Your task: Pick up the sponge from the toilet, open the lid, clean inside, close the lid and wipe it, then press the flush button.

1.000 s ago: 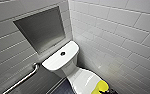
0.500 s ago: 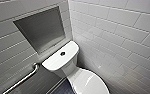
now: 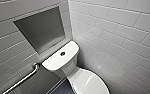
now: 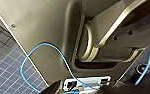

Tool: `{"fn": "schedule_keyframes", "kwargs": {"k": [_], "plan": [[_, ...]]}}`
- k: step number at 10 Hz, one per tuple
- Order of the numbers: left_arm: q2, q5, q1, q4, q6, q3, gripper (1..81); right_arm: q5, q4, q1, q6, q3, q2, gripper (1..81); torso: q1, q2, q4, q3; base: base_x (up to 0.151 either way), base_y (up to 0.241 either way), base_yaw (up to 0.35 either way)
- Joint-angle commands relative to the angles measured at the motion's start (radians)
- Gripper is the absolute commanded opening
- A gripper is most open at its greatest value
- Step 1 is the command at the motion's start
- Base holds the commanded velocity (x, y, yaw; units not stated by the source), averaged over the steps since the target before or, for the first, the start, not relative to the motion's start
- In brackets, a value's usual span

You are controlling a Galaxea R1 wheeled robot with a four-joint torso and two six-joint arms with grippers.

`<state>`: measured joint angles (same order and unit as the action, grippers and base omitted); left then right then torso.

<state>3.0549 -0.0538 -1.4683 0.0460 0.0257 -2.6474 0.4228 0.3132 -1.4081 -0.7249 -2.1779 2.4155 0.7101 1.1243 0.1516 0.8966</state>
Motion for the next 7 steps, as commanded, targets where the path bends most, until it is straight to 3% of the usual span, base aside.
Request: {"fn": "schedule_keyframes", "kwargs": {"k": [1, 3, 5, 6, 7], "plan": [[-0.008, -0.092, -0.004, -0.001, -0.006, 0.003, 81.1, -0.009, 0.107, -0.172, 0.001, -0.025, 0.041, 1.0, 0.000, 0.000, 0.000, 0.000, 0.000, 0.000, 0.000], [-0.013, -0.092, 0.006, -0.005, -0.006, 0.009, 81.1, -0.007, 0.076, -0.257, 0.033, -0.040, 0.084, 1.0, 0.000, 0.000, 0.000, 0.000, 0.000, 0.000, 0.000], [-0.034, -0.095, 0.029, -0.014, -0.003, 0.049, 81.1, -0.038, -0.174, -0.309, 0.308, -0.173, 0.206, 1.0, 0.000, 0.000, 0.000, 0.000, 0.000, 0.000, 0.000], [-0.051, -0.095, 0.038, -0.015, 0.002, 0.080, 81.1, -0.059, -0.217, -0.325, 0.360, -0.206, 0.227, 1.0, 0.000, 0.000, 0.000, 0.000, 0.000, 0.000, 0.000], [-0.080, -0.095, 0.052, -0.015, 0.006, 0.133, 81.1, -0.068, -0.203, -0.340, 0.375, -0.200, 0.230, 1.0, 0.000, 0.001, 0.000, 0.000, 0.000, 0.000, 0.000]]}}
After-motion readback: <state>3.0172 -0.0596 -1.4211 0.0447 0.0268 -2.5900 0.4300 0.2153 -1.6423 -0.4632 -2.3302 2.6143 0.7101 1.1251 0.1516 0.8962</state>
